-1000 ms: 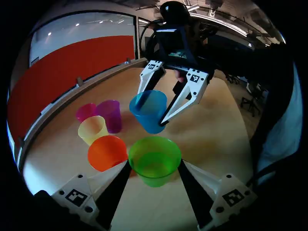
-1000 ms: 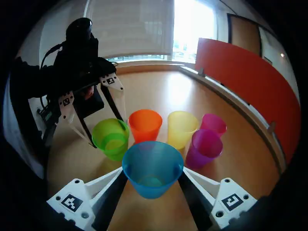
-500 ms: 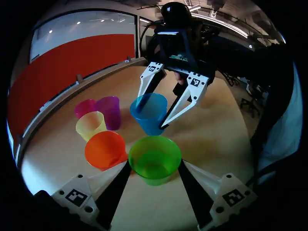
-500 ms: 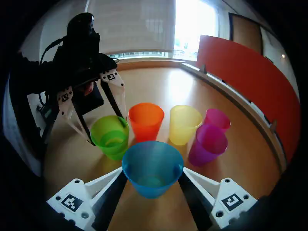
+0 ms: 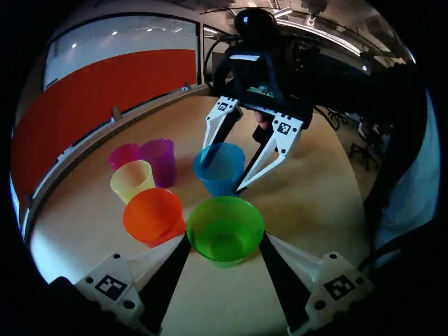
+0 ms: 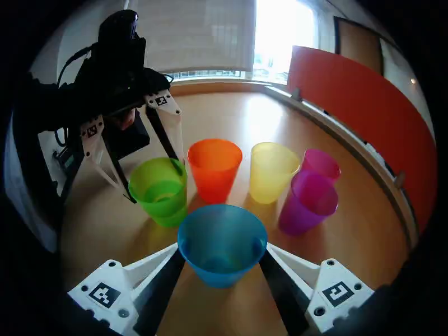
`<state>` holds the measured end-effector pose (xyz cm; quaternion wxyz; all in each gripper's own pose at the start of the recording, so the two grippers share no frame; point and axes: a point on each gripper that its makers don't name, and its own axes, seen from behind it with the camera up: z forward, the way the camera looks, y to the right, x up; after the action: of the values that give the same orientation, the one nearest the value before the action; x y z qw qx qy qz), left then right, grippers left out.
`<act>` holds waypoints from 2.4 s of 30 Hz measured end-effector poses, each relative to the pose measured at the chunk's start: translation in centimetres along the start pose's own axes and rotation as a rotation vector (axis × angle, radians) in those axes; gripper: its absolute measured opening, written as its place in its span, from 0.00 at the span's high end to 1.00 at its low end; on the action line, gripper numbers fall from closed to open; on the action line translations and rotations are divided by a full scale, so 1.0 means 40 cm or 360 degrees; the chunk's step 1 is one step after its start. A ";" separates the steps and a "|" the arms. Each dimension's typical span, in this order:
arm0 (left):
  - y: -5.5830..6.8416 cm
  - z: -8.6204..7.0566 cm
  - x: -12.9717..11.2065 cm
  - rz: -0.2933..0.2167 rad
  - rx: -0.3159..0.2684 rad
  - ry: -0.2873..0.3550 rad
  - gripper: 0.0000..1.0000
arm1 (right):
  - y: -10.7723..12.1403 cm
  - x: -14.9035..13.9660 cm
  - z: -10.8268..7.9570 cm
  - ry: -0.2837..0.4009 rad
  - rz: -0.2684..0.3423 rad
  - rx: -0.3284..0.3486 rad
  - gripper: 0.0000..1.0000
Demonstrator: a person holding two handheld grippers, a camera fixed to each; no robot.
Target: Pour water
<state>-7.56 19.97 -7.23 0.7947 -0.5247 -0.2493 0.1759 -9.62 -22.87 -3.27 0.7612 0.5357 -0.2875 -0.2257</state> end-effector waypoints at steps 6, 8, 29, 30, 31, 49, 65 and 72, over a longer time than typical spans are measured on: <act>0.001 0.001 -0.001 -0.0002 0.0002 -0.0004 0.14 | 0.000 -0.005 -0.001 -0.0002 0.0007 -0.0006 0.11; 0.000 0.001 -0.002 -0.0001 0.0003 -0.0004 0.14 | 0.000 -0.008 -0.002 -0.0005 0.0009 -0.0007 0.11; 0.008 -0.003 -0.006 -0.0034 -0.0013 -0.0021 0.13 | -0.007 -0.040 -0.025 -0.0035 0.0036 -0.0037 0.00; 0.008 -0.004 -0.007 -0.0037 -0.0014 -0.0022 0.14 | -0.008 -0.040 -0.026 -0.0034 0.0039 -0.0037 0.00; 0.007 -0.004 -0.008 -0.0038 -0.0014 -0.0026 0.14 | -0.008 -0.042 -0.027 -0.0035 0.0042 -0.0040 0.00; -0.009 -0.039 -0.056 -0.0021 0.0042 -0.0095 0.14 | -0.010 -0.080 -0.069 -0.0055 0.0068 -0.0088 0.00; -0.028 -0.128 -0.098 -0.0069 0.0178 -0.0086 0.14 | -0.010 -0.129 -0.161 -0.0039 0.0136 -0.0212 0.00; -0.053 -0.169 -0.106 -0.0097 0.0285 -0.0062 0.14 | 0.006 -0.158 -0.200 -0.0025 0.0191 -0.0298 0.00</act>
<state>-7.04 11.81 -8.36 0.8385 -0.4401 -0.2638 0.1833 -8.82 -13.19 -6.37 0.8179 0.4422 -0.3026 -0.2097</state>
